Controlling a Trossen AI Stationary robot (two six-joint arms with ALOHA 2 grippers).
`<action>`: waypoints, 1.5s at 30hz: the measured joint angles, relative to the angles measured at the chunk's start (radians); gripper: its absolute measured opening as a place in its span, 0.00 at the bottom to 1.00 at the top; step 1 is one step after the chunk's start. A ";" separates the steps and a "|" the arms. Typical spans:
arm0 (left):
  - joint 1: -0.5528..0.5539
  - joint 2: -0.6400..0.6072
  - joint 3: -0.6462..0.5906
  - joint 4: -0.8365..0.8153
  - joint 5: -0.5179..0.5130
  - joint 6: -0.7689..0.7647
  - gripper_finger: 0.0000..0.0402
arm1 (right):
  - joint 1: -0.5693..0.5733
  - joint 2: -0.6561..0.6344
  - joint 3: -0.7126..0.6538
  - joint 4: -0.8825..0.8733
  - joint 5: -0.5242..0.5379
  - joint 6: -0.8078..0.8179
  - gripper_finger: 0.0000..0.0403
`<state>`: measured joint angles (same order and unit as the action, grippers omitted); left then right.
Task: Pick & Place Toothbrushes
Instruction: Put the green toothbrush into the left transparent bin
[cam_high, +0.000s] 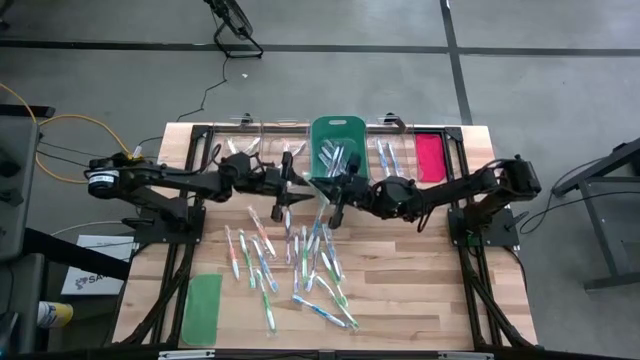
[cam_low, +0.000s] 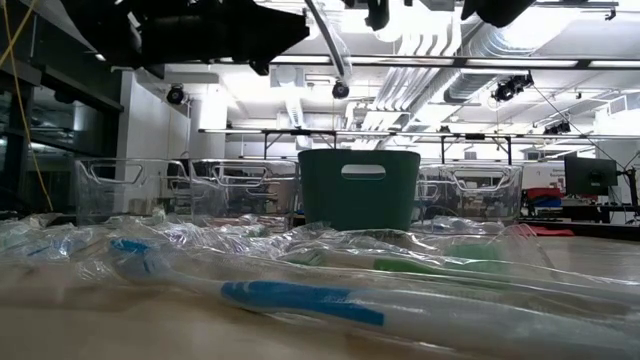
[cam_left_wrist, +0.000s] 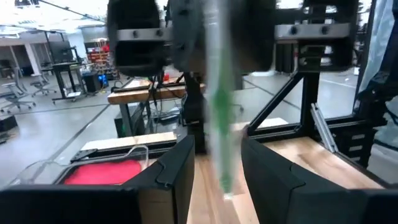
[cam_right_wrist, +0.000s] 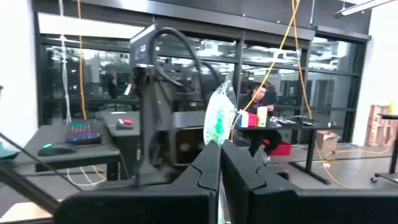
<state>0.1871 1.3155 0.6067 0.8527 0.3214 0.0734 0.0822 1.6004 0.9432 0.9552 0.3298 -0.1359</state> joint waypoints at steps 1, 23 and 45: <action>-0.002 0.000 0.000 0.007 0.001 0.000 0.32 | -0.006 0.003 0.000 0.001 -0.005 0.001 0.01; -0.018 -0.001 0.000 0.018 -0.055 0.001 0.32 | -0.030 0.028 0.000 0.030 -0.124 0.066 0.01; -0.073 -0.001 0.000 0.018 -0.105 0.035 0.41 | -0.045 0.027 0.000 0.029 -0.129 0.087 0.01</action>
<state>0.1141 1.3148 0.6071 0.8707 0.2163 0.1087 0.0372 1.6276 0.9432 0.9842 0.2008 -0.0490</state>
